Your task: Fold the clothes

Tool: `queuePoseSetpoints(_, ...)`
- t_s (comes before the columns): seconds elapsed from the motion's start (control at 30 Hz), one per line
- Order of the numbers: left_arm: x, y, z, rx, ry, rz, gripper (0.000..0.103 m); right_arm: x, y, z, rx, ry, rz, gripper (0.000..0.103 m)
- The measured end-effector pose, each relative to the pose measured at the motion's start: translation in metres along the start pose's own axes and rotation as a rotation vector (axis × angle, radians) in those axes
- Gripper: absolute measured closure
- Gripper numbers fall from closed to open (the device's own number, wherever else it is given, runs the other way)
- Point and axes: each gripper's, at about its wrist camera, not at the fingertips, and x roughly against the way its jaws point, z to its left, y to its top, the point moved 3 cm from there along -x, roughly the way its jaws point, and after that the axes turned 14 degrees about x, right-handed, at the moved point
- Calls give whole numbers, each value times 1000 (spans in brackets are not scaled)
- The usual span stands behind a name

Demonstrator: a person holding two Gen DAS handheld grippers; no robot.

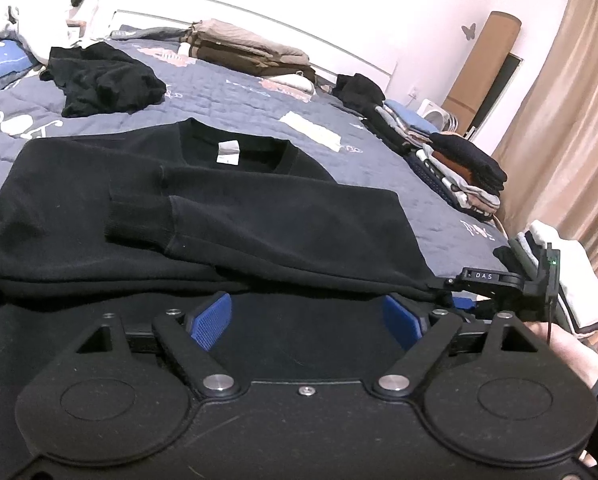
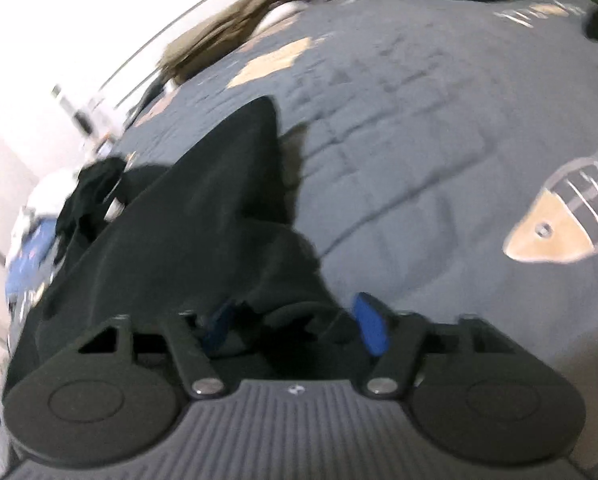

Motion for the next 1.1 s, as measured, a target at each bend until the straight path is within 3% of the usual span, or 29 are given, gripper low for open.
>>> queuePoseSetpoints(0.03,0,0,0,1,1,0,21,1,0,-2,-19,6,0,72)
queuePoseSetpoints(0.1,-1,0,0,1,0,0,21,4,1,-2,-35,23,-3,80)
queuePoseSetpoints(0.27,-1,-1,0,1,-3,5,20,12,4,-4,-74,67,-9,83)
queuePoseSetpoints(0.47,-1,0,2,1,-4,9,20,3,-1,-16,-89,76,41,73)
queuePoseSetpoints(0.6,-1,1,3,4,-3,9,19,23,11,-9,-72,34,-14,71)
queuePoseSetpoints(0.67,-2,1,2,2,-2,10,19,28,16,1,-49,73,-56,70)
queuePoseSetpoints(0.8,-2,0,2,-5,-1,12,19,23,19,24,4,181,-101,59)
queuePoseSetpoints(1.1,-4,0,3,-7,4,15,18,-9,0,19,18,206,6,58)
